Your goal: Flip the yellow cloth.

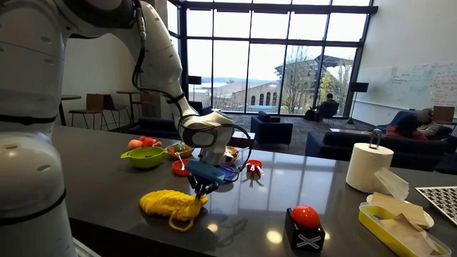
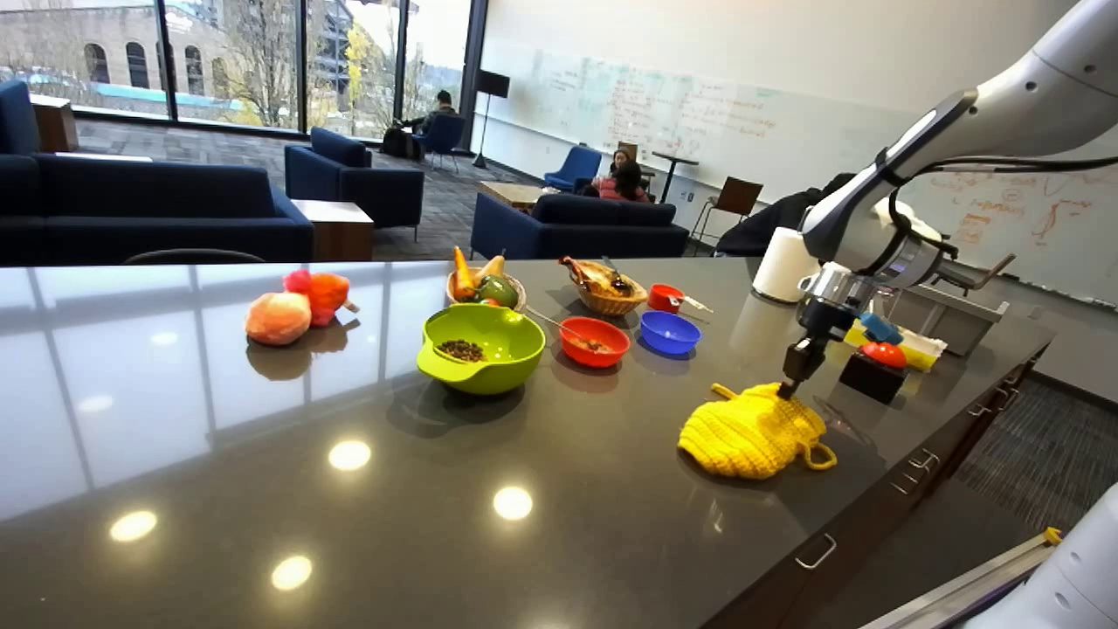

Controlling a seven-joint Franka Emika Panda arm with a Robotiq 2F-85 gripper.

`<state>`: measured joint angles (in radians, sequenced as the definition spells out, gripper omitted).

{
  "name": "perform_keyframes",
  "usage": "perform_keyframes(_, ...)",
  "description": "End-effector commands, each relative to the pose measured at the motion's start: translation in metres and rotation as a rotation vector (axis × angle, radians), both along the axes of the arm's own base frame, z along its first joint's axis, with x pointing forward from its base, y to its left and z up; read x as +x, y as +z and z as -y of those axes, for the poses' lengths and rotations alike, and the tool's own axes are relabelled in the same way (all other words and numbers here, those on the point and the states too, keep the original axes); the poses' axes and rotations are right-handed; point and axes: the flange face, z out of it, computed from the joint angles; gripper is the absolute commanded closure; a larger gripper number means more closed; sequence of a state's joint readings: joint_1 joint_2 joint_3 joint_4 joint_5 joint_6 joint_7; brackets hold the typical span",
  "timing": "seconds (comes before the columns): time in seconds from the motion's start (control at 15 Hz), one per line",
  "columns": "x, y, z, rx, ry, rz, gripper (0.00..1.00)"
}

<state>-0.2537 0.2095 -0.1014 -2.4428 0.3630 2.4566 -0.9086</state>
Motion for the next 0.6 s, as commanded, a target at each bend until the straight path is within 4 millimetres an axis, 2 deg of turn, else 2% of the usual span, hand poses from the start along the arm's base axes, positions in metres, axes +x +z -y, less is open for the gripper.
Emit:
perform_keyframes(0.0, 0.009, 0.031, 0.0, -0.032, 0.01, 0.079, 0.99)
perform_keyframes(0.53, 0.013, 0.082, -0.011, -0.091, 0.043, 0.207, 0.99)
